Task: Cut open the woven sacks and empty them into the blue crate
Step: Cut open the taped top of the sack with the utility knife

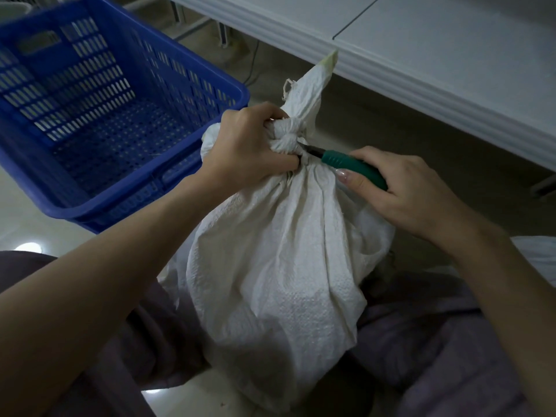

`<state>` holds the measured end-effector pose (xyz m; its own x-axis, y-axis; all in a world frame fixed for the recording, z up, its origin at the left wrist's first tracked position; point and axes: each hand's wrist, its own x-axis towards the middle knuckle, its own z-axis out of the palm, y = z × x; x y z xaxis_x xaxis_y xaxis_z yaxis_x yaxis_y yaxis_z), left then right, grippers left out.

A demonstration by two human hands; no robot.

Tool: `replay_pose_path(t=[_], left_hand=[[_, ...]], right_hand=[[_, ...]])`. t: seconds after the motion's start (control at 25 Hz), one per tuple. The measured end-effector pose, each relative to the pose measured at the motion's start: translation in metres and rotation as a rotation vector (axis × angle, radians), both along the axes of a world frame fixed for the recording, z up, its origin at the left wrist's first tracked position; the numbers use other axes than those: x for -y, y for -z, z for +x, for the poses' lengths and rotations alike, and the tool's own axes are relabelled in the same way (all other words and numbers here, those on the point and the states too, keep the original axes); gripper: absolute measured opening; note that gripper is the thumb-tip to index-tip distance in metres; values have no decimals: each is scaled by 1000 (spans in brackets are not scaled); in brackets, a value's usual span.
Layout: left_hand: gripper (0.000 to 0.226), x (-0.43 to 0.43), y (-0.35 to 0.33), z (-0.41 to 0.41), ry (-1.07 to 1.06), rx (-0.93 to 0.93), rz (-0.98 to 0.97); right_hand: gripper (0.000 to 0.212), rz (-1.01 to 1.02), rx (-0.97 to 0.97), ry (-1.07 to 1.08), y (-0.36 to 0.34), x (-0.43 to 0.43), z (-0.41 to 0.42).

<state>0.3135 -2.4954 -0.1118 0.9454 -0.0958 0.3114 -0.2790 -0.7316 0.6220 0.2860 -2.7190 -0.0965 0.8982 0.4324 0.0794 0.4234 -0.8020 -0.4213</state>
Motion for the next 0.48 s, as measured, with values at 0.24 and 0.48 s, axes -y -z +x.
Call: replay_pose_path(t=[0.24, 0.48], left_hand=[[61, -1, -1, 0, -4, -8, 7], [50, -2, 0, 0, -4, -3, 29]], right_hand=[[47, -4, 11, 22, 0, -2, 0], [43, 49, 23, 23, 0, -6, 1]])
